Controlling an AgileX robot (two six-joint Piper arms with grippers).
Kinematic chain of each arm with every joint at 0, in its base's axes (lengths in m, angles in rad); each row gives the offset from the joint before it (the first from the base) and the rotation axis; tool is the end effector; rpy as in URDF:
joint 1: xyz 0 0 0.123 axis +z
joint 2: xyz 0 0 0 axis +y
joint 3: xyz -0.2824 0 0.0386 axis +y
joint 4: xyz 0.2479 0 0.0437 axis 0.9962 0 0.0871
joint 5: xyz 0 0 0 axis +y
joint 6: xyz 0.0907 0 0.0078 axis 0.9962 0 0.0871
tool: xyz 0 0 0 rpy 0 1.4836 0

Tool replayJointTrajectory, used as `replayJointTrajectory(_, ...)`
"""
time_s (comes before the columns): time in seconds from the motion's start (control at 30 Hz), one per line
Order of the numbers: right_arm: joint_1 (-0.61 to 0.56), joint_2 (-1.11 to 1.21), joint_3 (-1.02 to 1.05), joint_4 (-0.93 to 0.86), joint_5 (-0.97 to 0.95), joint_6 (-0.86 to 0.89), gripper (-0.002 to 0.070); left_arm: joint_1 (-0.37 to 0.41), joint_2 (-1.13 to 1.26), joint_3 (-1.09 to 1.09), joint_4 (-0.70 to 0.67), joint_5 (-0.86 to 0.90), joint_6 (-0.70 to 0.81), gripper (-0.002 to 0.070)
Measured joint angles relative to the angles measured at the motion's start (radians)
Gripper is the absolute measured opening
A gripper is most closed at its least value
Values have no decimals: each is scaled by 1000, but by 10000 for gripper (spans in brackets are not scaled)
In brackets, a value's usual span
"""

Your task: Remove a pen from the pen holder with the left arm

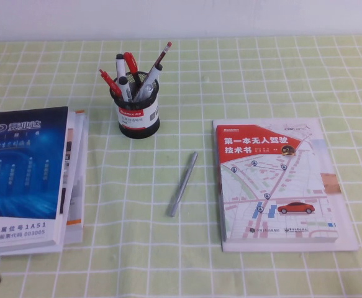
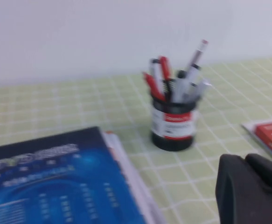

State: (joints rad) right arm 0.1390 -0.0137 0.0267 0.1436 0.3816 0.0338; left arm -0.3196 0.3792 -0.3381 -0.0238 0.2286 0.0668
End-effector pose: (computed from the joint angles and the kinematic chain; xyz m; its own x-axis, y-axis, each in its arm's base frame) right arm 0.0511 0.0121 0.1709 -0.3236 0.1225 -0.9382 -0.1368 0.9751 0.1745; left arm 0.0862 -0.0290 0.2802 -0.1582 0.0983 -0.9825 0.3264 0.9443 0.0419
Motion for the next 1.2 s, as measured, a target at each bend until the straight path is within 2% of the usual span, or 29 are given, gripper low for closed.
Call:
replayJointTrajectory(0.2,0,0,0,0,0,0,-14,156,-227,140,-16,-18,10,-3)
replayJointTrajectory(0.37,0,0,0,0,0,0,-14,235,-328,229,-26,-20,11,-3)
replayJointTrajectory(0.73,0,0,0,0,0,0,-14,250,-387,362,-30,-18,11,-3)
replayJointTrajectory(1.2,0,0,0,0,0,0,-14,250,-387,362,2,149,11,-3)
